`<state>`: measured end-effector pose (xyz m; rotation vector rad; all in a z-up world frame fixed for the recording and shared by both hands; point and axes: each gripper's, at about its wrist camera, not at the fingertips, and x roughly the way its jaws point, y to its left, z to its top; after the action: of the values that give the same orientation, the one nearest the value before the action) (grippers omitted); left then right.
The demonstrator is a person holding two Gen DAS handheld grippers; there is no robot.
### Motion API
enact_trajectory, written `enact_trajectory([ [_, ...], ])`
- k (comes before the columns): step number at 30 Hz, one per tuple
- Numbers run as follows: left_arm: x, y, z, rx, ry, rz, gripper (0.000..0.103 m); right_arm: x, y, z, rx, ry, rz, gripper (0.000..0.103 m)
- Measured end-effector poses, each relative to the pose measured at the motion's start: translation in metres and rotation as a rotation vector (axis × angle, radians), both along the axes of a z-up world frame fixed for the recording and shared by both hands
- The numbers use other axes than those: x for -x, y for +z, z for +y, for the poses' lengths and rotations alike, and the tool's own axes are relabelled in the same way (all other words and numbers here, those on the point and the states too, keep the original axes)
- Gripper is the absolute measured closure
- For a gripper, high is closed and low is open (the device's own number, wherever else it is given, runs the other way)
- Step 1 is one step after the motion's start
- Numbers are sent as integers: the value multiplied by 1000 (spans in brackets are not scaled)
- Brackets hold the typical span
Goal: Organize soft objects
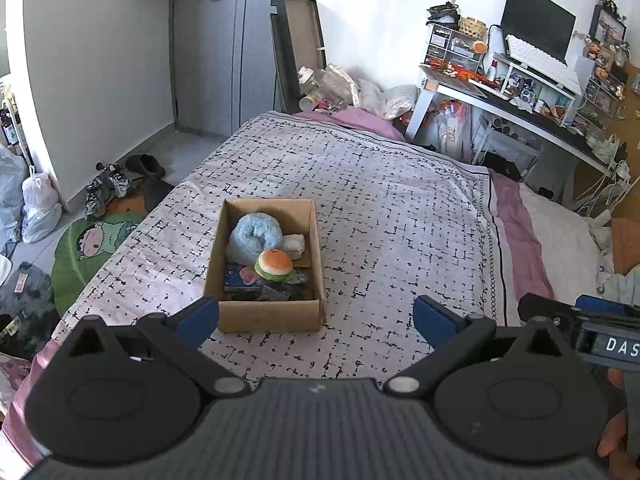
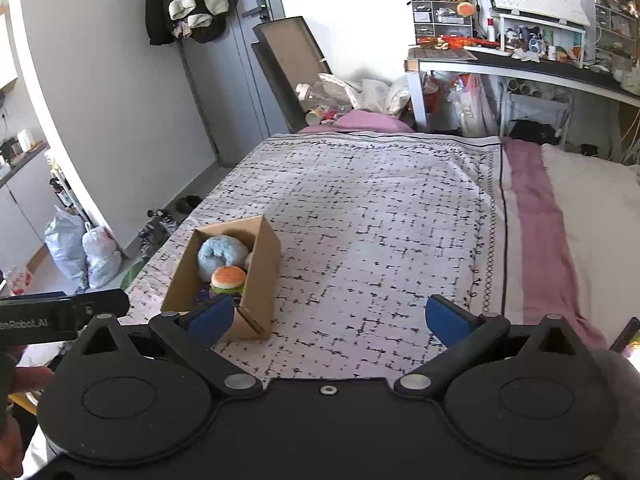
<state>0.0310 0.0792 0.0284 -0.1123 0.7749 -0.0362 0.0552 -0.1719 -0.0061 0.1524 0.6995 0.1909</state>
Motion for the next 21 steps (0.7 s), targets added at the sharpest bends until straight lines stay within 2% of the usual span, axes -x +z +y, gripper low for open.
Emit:
enact_trajectory([
  [21, 12, 4, -4, -21, -17, -21, 1, 14, 7, 0, 54, -20, -30, 0],
])
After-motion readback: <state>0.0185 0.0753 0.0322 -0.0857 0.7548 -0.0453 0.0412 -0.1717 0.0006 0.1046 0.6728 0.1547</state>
